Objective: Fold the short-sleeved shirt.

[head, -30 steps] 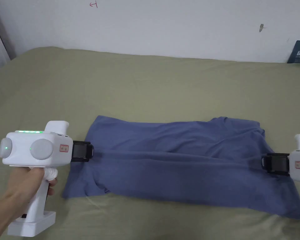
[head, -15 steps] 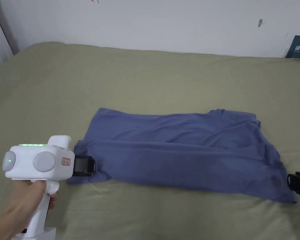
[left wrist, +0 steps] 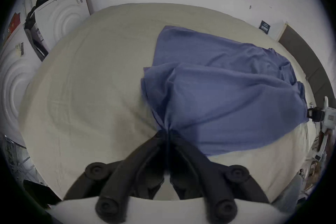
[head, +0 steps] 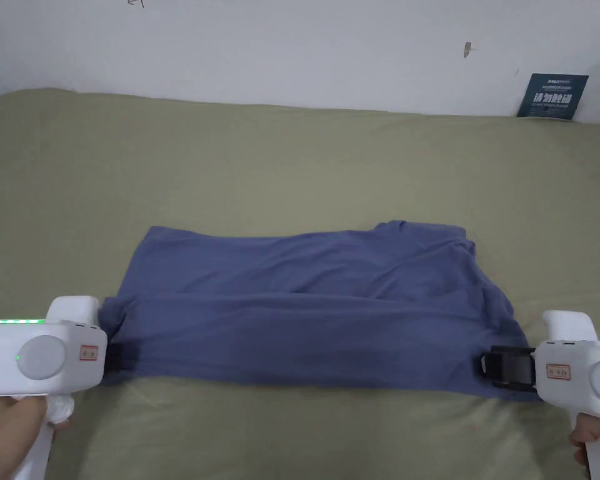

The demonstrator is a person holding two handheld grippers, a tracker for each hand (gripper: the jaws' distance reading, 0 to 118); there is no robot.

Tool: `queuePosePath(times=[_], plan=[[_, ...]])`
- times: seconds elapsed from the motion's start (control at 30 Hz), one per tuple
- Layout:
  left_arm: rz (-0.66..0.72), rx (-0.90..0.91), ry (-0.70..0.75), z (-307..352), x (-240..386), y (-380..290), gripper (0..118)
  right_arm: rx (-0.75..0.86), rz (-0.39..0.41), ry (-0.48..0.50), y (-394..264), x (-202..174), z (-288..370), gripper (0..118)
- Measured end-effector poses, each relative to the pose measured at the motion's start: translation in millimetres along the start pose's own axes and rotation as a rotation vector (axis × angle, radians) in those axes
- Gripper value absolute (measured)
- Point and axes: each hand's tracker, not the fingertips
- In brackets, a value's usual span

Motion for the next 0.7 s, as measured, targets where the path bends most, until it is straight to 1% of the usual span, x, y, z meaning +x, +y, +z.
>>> queuePosePath(times=[0.03,0.07,0.1,0.13,0.17,0.23,0.33,0.43,0.57,0.7], plan=[[-0.019,-0.002,0.015,-1,4,0,4,-0.009,0.001,0.005,0,0,-3,80],[-0.032,0.001,0.016,0,5,-1,4,-0.013,0.005,0.003,0,-2,-5,34],[-0.034,-0.002,0.019,1,5,-2,4,-0.015,0.016,0.004,0,-5,-3,7],[-0.029,-0.002,0.015,-4,2,3,4,-0.016,0.022,0.022,-1,-6,-1,4],[-0.022,0.0,0.015,-2,2,2,4,-0.006,0.02,0.01,-3,-9,4,4],[-0.019,0.005,0.012,6,0,-1,4,0.011,0.045,0.003,-4,-11,12,4],[-0.023,0.016,0.011,20,-1,0,4,0.023,0.043,0.006,-7,-9,28,3],[-0.027,0.031,0.005,38,1,-5,4,0.044,0.058,0.01,-12,-7,49,3],[-0.035,0.043,0.009,63,-4,-29,4,0.058,0.079,0.018,-37,-6,81,3],[-0.031,0.033,-0.001,84,-11,-66,4,0.033,0.087,0.036,-73,-3,98,3]])
